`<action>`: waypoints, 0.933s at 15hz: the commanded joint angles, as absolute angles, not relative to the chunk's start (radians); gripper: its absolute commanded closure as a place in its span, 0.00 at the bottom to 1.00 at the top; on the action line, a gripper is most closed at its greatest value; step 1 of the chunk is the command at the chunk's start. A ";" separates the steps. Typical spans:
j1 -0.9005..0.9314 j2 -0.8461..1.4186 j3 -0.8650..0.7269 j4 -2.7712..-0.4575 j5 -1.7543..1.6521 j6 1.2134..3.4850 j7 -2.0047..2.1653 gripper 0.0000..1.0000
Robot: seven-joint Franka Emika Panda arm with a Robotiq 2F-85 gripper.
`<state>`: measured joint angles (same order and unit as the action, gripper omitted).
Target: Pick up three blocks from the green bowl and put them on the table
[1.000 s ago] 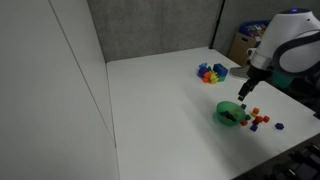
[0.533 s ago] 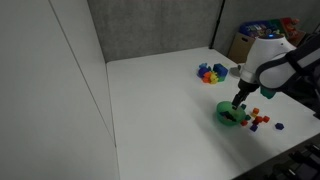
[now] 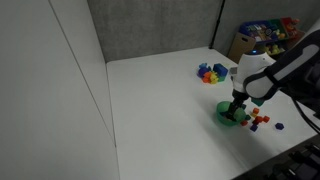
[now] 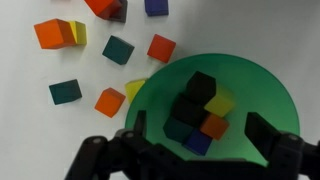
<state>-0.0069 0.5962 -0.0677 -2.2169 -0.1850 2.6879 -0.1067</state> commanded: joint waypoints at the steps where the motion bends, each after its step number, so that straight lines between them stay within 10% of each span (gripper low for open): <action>1: 0.015 0.667 -0.090 -2.161 -0.212 2.697 -0.092 0.00; 8: 0.053 0.745 -0.116 -2.115 -0.218 2.685 -0.079 0.00; 14: 0.074 0.755 -0.124 -2.107 -0.218 2.677 -0.076 0.47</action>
